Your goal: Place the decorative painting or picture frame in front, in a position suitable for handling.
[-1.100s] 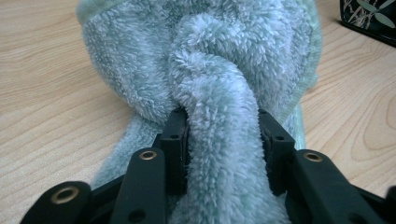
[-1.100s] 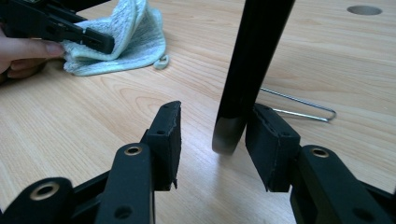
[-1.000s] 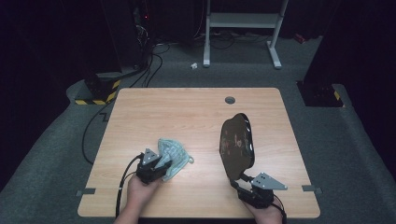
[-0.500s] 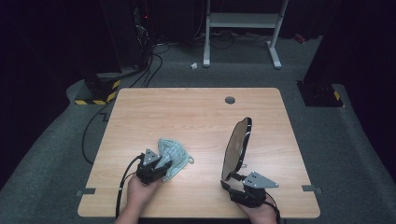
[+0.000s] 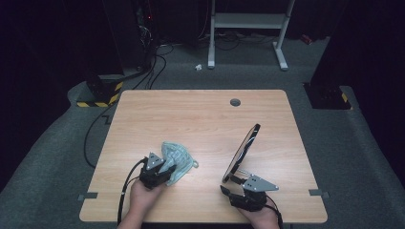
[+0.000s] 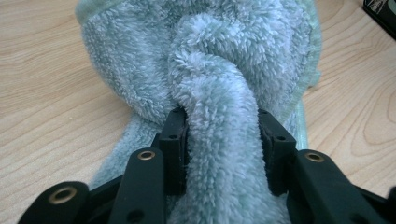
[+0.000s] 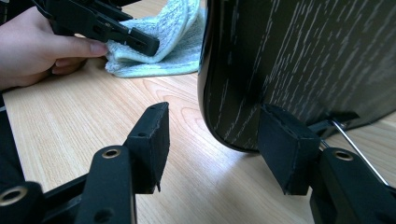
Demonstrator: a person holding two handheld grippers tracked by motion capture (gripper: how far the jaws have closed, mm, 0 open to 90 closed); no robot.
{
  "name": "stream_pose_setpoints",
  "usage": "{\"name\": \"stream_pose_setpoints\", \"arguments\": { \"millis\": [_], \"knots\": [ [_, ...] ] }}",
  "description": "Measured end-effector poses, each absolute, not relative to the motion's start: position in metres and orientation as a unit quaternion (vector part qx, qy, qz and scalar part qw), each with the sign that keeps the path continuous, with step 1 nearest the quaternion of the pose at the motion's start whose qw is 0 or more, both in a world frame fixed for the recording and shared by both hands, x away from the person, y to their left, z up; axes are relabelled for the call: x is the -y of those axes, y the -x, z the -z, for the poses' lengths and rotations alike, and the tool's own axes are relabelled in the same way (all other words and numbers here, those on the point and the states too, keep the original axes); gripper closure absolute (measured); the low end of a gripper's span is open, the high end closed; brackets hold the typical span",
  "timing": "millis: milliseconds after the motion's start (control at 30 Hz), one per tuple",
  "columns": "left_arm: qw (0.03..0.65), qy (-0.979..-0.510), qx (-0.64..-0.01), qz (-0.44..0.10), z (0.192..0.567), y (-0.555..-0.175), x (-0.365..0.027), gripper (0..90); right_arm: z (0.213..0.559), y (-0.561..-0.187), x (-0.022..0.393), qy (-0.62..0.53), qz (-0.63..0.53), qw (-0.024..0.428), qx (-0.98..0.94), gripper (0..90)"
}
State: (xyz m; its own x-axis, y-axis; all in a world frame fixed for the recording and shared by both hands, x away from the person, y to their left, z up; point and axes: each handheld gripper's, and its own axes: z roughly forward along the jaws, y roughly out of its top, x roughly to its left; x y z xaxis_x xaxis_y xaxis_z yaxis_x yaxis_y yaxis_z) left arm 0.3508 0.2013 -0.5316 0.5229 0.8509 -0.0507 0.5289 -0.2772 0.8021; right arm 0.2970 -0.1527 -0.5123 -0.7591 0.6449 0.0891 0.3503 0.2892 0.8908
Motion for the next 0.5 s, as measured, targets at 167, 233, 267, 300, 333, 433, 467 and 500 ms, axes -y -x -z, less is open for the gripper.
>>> {"name": "stream_pose_setpoints", "arguments": {
  "millis": [167, 233, 267, 300, 333, 433, 467, 500],
  "knots": [
    [0.404, -0.778, -0.438, -0.201, 0.532, -0.348, -0.201, 59.7, 0.513, -0.302, 0.145, -0.308, -0.506, 0.14, -0.793, 43.5],
    [0.402, -0.78, -0.435, -0.201, 0.531, -0.348, -0.201, 59.8, 0.513, -0.303, 0.141, -0.306, -0.506, 0.138, -0.795, 43.3],
    [0.402, -0.78, -0.435, -0.201, 0.531, -0.348, -0.201, 59.8, 0.513, -0.303, 0.141, -0.306, -0.506, 0.138, -0.795, 43.3],
    [0.402, -0.78, -0.436, -0.202, 0.531, -0.347, -0.2, 59.8, 0.514, -0.305, 0.138, -0.304, -0.507, 0.136, -0.795, 43.2],
    [0.402, -0.78, -0.436, -0.202, 0.531, -0.347, -0.2, 59.8, 0.514, -0.305, 0.138, -0.304, -0.507, 0.136, -0.795, 43.2],
    [0.402, -0.78, -0.436, -0.202, 0.531, -0.347, -0.2, 59.8, 0.514, -0.308, 0.134, -0.302, -0.506, 0.134, -0.797, 43.3],
    [0.402, -0.78, -0.435, -0.202, 0.531, -0.347, -0.201, 59.9, 0.514, -0.309, 0.132, -0.302, -0.505, 0.134, -0.797, 43.3],
    [0.402, -0.78, -0.436, -0.201, 0.531, -0.347, -0.201, 59.8, 0.514, -0.31, 0.13, -0.302, -0.505, 0.134, -0.797, 43.3]
  ]
}}
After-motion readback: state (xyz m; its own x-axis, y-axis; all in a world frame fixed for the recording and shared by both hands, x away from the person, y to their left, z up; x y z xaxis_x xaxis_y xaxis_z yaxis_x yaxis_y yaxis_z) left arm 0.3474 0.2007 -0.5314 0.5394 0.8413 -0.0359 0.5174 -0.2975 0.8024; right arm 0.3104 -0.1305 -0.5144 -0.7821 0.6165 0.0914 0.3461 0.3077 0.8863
